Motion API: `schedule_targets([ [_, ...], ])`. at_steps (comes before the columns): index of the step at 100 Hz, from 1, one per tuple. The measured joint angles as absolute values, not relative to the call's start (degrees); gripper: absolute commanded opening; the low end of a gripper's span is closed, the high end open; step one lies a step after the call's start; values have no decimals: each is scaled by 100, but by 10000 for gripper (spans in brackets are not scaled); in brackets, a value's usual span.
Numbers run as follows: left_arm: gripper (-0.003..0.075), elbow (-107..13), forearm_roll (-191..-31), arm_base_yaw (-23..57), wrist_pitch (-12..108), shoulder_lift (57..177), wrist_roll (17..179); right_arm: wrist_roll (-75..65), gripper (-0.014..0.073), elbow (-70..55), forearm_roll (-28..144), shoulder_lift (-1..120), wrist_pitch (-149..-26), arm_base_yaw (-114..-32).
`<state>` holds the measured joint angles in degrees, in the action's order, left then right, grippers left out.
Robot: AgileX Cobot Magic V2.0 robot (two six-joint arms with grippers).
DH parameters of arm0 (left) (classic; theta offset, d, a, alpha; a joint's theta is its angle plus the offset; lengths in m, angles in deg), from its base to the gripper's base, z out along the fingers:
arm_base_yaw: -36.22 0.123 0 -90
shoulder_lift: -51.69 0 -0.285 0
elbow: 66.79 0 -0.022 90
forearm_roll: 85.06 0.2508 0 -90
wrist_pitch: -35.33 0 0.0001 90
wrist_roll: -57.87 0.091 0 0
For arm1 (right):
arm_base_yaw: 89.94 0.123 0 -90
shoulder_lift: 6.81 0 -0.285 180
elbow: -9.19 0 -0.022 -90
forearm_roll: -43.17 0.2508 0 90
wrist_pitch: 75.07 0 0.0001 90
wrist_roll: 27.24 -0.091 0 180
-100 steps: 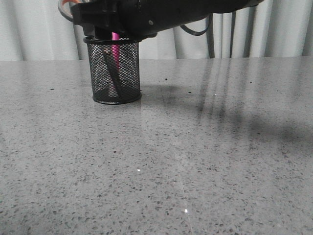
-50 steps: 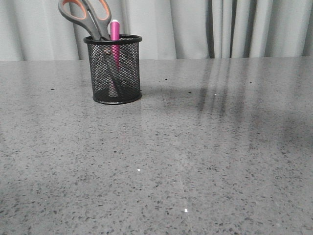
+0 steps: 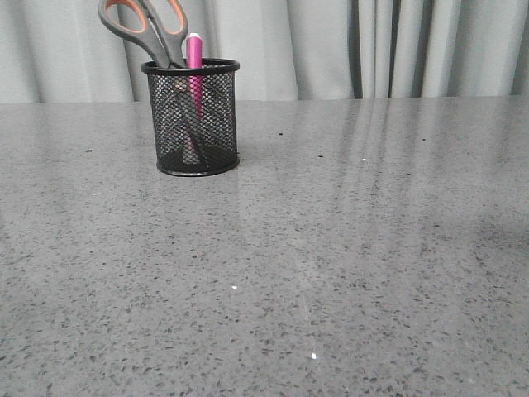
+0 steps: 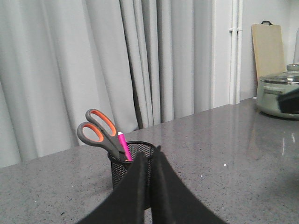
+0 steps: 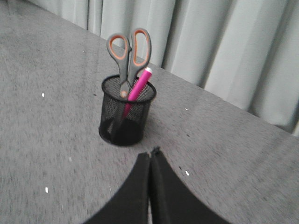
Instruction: Put pen and scissors into bin
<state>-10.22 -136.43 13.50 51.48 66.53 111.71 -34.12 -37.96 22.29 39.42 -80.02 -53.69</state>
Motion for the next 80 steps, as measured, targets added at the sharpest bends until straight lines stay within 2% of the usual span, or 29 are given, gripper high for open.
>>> schedule_targets([
  [17,-19,-902,-13677,1350,5064,6653,11158,-3412,-69,-4524,2138,2543,-8719,-5369],
  [41,-19,-849,-13677,1350,5055,6653,11158,-3412,-69,-4592,2197,1276,-9169,-5369],
  [80,-19,-849,-13677,1350,5055,6653,11155,-3412,-69,-4592,2205,888,-9236,-5369],
])
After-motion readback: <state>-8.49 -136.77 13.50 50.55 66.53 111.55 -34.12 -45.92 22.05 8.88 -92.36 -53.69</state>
